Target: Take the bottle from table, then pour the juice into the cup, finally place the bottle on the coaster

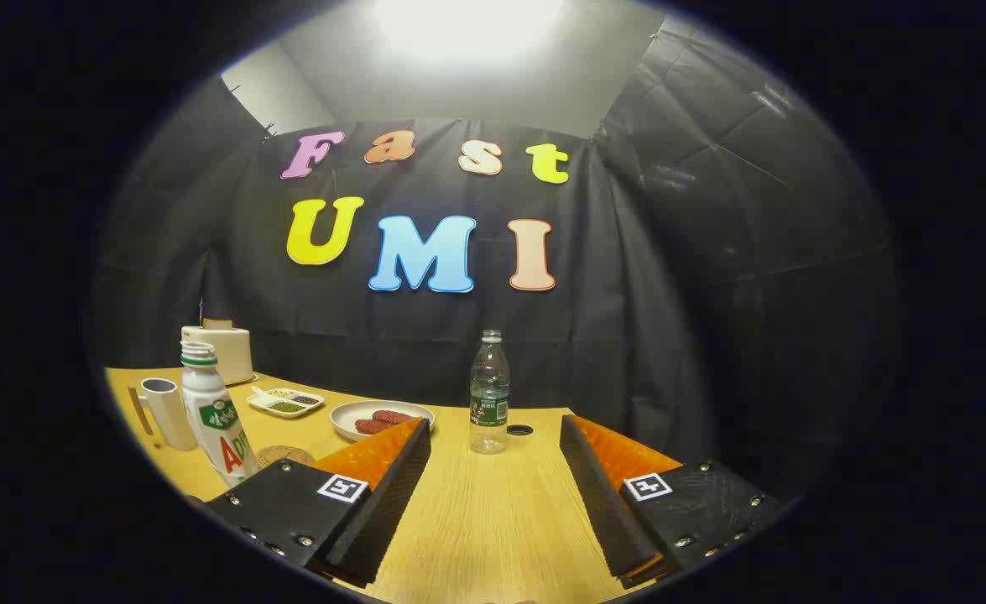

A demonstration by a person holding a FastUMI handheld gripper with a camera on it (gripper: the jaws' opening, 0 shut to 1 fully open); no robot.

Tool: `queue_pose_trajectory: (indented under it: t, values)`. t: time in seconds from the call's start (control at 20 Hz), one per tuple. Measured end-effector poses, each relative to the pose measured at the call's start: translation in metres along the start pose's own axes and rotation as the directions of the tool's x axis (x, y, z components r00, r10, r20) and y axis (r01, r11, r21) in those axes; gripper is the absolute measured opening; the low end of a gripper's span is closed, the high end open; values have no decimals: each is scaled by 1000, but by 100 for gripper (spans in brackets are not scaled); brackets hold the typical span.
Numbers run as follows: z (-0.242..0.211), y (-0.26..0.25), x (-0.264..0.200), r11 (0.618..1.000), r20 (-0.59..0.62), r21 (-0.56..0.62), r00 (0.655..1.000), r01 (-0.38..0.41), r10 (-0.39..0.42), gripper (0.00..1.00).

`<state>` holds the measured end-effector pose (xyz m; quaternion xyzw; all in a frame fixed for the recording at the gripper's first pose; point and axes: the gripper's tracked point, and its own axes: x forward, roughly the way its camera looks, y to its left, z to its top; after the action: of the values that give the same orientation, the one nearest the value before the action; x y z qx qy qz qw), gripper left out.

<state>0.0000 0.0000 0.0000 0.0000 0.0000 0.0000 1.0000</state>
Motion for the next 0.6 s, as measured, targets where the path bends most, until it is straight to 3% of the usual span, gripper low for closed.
queue_pose_trajectory:
  t: [0.6]
  values:
    - [18, 31, -71, 999, -78, 48, 997, -10, 13, 95]
